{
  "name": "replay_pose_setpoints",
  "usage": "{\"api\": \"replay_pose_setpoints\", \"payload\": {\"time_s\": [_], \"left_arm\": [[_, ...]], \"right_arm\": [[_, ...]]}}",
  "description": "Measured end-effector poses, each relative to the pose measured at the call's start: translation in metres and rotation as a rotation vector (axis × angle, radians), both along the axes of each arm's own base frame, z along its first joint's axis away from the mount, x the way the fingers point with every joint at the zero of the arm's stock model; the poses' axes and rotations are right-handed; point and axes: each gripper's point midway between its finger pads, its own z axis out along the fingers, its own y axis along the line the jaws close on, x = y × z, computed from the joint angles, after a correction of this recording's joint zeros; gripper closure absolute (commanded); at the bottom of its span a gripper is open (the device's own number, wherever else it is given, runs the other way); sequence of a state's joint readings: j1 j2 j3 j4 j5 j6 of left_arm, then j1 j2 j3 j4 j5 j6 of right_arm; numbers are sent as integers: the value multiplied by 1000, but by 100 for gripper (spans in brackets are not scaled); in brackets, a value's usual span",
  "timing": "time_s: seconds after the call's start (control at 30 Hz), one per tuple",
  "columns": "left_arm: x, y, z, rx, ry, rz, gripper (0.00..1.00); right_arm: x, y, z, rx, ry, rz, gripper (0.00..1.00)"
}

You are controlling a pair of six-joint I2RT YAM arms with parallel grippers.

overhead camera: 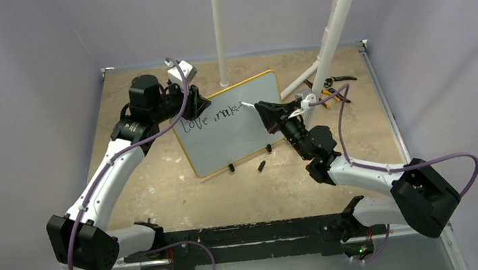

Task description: Write a sentence on the whiteboard

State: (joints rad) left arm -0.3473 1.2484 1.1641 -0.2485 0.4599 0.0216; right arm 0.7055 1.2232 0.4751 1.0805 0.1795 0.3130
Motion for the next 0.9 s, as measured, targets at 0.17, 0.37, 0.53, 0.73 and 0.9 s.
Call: {"api": "replay_pose_setpoints", "payload": {"time_s": [0.17, 0.37, 0.53, 0.73, 0.9], "left_arm": [[0, 0, 0, 2, -1, 1, 66], [0, 1, 0, 2, -1, 2, 67], [0, 1, 0, 2, -1, 2, 68], [0, 1, 0, 2, -2, 2, 68], [0, 1, 0, 2, -2, 2, 68]], "right_arm": [[0, 4, 0, -1, -7, 15, 100], [-1, 4, 0, -2, -6, 21, 100], [-3, 7, -4, -8, 3, 39, 100], [-7, 4, -19, -21, 37, 45, 100], [-8, 2, -25, -26, 54, 42, 100]]}}
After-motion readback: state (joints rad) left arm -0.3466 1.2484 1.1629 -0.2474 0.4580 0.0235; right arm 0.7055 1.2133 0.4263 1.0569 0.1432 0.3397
